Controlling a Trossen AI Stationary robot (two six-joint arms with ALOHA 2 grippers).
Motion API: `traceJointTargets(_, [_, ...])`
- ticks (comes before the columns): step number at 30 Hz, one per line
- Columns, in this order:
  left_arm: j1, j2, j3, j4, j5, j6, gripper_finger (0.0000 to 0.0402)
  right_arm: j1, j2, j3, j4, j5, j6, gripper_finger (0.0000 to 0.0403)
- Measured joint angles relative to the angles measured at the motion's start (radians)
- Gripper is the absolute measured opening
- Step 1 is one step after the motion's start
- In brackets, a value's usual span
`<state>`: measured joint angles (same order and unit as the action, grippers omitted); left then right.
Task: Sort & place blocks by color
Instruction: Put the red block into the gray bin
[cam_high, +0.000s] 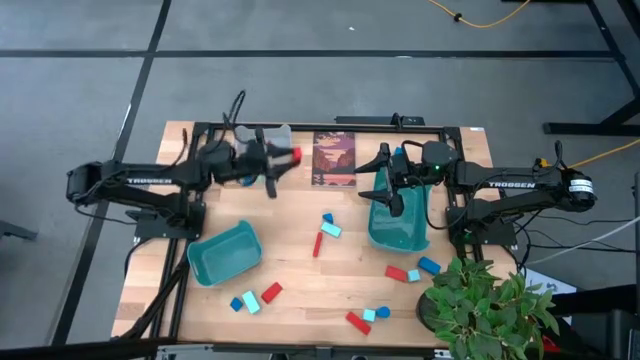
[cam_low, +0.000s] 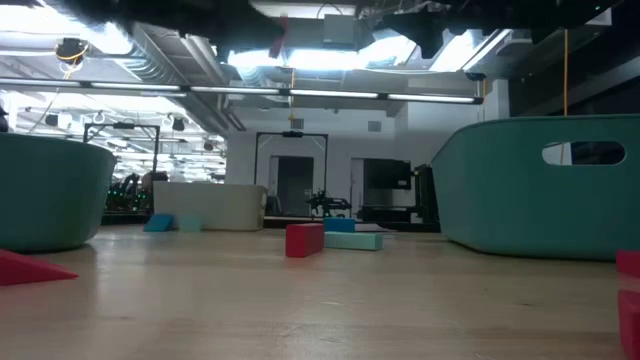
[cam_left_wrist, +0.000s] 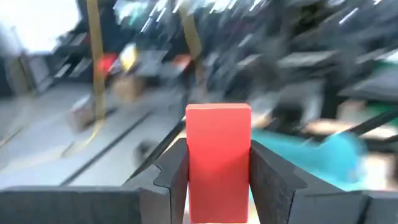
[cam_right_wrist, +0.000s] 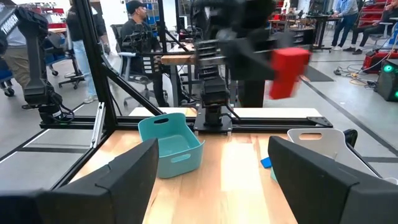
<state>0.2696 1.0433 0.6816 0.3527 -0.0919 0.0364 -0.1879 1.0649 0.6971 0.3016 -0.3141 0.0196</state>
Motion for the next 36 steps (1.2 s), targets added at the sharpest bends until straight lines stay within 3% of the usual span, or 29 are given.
traceJointTargets(5, [0.137, 0.058, 0.233, -0.467, -0.147, -0.004, 0.0128, 0.0, 0.0, 0.0, 0.0, 0.0, -0.002, 0.0307])
traceJointTargets(12, [0.392, 0.2, 0.467, -0.926, -0.161, -0.035, 0.0128, 0.0, 0.0, 0.0, -0.001, 0.0, -0.002, 0.0307])
traceJointTargets(19, [0.563, 0.343, 0.51, -1.123, 0.0, -0.068, 0.0128, 0.0, 0.0, 0.0, -0.001, 0.0, -0.002, 0.0307])
traceJointTargets(26, [0.579, 0.492, 0.51, -1.153, 0.049, -0.071, 0.0128, 0.0, 0.009, 0.0, -0.001, 0.0, -0.002, 0.0307])
traceJointTargets(32, [0.579, 0.623, 0.51, -1.148, 0.158, -0.054, 0.0128, 0.0, 0.053, 0.0, -0.001, 0.0, 0.0, 0.0307])
traceJointTargets(36, [0.579, 0.692, 0.51, -1.123, 0.166, -0.053, 0.0128, 0.0, 0.077, 0.0, -0.001, 0.0, 0.001, 0.0307])
